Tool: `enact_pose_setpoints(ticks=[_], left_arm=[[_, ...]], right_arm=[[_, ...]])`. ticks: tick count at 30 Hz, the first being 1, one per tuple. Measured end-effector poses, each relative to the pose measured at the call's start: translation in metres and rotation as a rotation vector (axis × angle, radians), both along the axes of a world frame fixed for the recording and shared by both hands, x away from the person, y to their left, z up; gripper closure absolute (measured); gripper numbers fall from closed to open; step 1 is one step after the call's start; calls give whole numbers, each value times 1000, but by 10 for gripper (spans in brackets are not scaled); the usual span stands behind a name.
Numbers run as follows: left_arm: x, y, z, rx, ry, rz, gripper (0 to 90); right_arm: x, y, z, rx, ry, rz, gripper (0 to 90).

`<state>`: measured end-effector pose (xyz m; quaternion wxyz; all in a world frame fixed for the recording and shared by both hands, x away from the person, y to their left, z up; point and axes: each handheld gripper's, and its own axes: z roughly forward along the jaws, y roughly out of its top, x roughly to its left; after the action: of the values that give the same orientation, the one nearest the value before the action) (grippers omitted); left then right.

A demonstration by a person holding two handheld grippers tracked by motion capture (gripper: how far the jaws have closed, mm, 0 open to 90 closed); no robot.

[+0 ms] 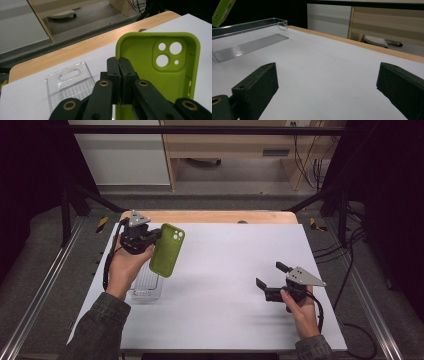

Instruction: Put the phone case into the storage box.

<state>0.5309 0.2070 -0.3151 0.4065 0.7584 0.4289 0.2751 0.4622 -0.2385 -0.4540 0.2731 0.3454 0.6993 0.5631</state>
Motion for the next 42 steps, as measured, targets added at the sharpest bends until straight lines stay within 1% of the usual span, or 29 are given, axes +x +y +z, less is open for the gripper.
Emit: enact_pose_setpoints(ticks=[2, 11, 16, 24, 42], left_arm=[[1, 3, 1, -8, -8, 5, 874], [3, 11, 1, -18, -15, 27, 875], [5, 15, 1, -18, -14, 33, 875], [6, 21, 2, -28, -19, 46, 875], [9, 40, 2, -53, -33, 99, 875]], right_arm=[[0, 0, 0, -2, 2, 1, 38], [0, -1, 0, -2, -3, -4, 38], [0, -2, -2, 1, -6, -18, 39], [-1, -2, -2, 4, -20, -15, 41], [-3, -3, -3, 12, -35, -15, 41]])
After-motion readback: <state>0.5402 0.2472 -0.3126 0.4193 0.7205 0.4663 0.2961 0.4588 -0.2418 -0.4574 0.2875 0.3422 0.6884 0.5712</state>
